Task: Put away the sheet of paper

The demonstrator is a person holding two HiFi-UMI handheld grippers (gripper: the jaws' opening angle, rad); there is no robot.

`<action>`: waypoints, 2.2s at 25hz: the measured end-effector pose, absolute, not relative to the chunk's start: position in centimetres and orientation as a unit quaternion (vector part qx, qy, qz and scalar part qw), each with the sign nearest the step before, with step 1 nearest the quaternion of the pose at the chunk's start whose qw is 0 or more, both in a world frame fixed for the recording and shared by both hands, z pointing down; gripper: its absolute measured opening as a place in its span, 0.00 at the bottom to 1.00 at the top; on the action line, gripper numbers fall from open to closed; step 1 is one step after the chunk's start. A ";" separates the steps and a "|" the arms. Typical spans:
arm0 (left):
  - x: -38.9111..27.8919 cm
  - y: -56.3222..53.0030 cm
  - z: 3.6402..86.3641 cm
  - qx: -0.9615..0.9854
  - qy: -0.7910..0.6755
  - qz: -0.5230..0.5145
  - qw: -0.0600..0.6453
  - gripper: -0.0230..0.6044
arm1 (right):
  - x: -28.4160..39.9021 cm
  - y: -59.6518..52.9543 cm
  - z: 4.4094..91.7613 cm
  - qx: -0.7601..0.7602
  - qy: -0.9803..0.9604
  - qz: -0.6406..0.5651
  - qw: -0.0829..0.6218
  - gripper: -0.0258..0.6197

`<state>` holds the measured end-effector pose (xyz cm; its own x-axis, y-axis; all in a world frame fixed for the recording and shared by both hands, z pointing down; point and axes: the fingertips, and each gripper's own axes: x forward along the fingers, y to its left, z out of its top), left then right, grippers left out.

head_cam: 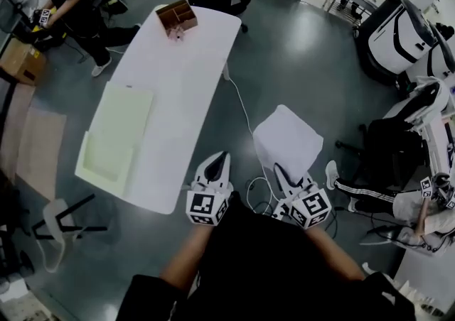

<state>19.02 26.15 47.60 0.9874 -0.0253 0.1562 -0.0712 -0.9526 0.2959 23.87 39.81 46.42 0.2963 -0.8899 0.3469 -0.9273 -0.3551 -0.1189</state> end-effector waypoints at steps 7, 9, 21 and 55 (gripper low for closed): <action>17.9 17.6 49.2 0.980 -0.077 0.080 0.164 0.04 | 24.0 31.6 47.1 0.770 -0.604 0.186 0.084 0.04; 17.1 15.4 49.4 0.978 -0.097 0.077 0.167 0.04 | 24.1 29.4 47.3 0.760 -0.616 0.187 0.086 0.04; 11.7 8.6 48.1 0.965 -0.194 0.044 0.171 0.04 | 22.6 20.5 46.3 0.702 -0.685 0.171 0.094 0.04; 0.2 -6.4 50.0 0.791 -0.582 0.054 0.183 0.04 | 15.6 -8.3 49.9 0.331 -0.919 0.189 0.104 0.04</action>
<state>0.21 -6.36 49.97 0.3176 -0.9003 0.2976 -0.9395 -0.2565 0.2268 15.62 -8.33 49.88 -0.7592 -0.5689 0.3160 -0.6475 0.7090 -0.2793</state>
